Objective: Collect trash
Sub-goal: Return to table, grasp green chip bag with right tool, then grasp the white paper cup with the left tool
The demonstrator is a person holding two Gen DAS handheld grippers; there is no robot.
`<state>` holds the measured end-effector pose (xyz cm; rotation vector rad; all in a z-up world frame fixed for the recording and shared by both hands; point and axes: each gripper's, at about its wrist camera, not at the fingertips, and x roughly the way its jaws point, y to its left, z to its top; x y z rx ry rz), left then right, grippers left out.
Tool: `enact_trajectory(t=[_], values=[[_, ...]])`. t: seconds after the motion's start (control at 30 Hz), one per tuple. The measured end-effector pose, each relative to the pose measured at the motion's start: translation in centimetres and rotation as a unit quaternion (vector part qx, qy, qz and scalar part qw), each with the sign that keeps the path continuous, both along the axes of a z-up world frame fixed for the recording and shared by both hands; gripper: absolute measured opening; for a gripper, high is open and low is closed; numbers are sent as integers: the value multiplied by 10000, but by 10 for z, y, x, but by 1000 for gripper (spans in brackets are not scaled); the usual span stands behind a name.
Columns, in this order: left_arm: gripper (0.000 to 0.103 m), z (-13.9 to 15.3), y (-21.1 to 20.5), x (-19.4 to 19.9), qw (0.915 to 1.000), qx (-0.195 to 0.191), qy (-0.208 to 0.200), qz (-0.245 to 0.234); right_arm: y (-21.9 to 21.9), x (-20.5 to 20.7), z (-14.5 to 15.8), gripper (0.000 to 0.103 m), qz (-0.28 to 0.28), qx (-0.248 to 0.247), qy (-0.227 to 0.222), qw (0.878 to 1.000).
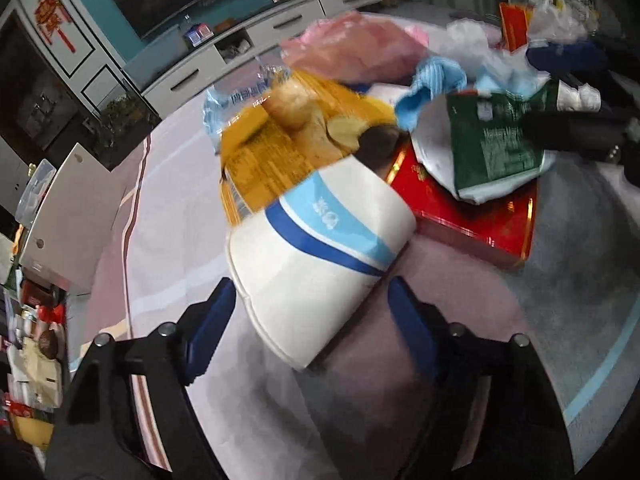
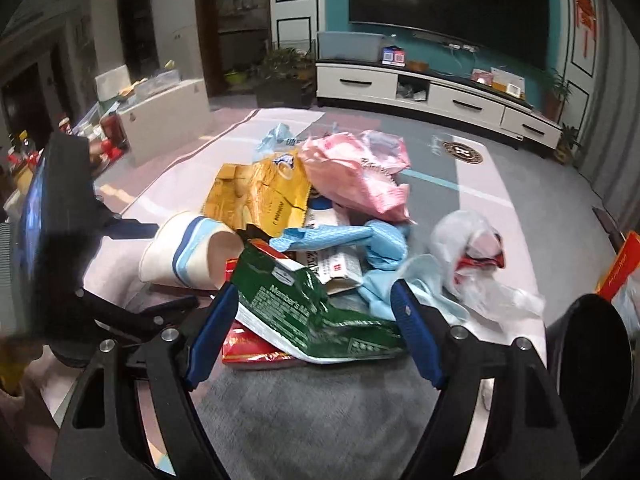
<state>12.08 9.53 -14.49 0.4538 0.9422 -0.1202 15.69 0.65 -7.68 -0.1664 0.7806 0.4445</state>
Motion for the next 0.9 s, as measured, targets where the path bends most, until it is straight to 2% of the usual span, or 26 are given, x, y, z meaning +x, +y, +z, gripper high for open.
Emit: enact_trajectory(t=[0.17, 0.23, 0.3, 0.43, 0.47, 0.5, 0.57, 0.77, 0.83, 0.9], values=[[71, -1, 7, 1, 9998, -183, 9, 1, 8, 9, -14, 76, 23, -299, 135, 9995], [70, -1, 9, -2, 9996, -276, 51, -8, 9, 10, -17, 67, 28, -409, 161, 9990], [68, 2, 12, -5, 9992, -390, 56, 6, 8, 8, -18, 49, 73, -457, 219, 9987], [62, 12, 25, -12, 9956, -925, 49, 135, 5, 8, -20, 25, 66, -488, 303, 9983], [41, 15, 30, -13, 9941, -1073, 55, 175, 3, 7, -19, 25, 130, -323, 387, 9986], [11, 16, 33, -13, 9927, -1183, 80, 206, 2, 5, -17, 24, 159, -243, 381, 9989], [6, 18, 44, -13, 9873, -1541, 187, 333, 0, 1, -15, 22, 179, -160, 383, 9990], [6, 19, 50, -19, 9823, -1822, 311, 301, 0, -6, -12, 22, 261, 37, 459, 9986], [12, 23, 54, -25, 9779, -2046, 340, 266, -3, -9, -9, 22, 227, 106, 445, 9987], [47, 28, 66, -30, 9737, -2219, 306, 403, -6, -10, -7, 22, 199, 223, 443, 9986]])
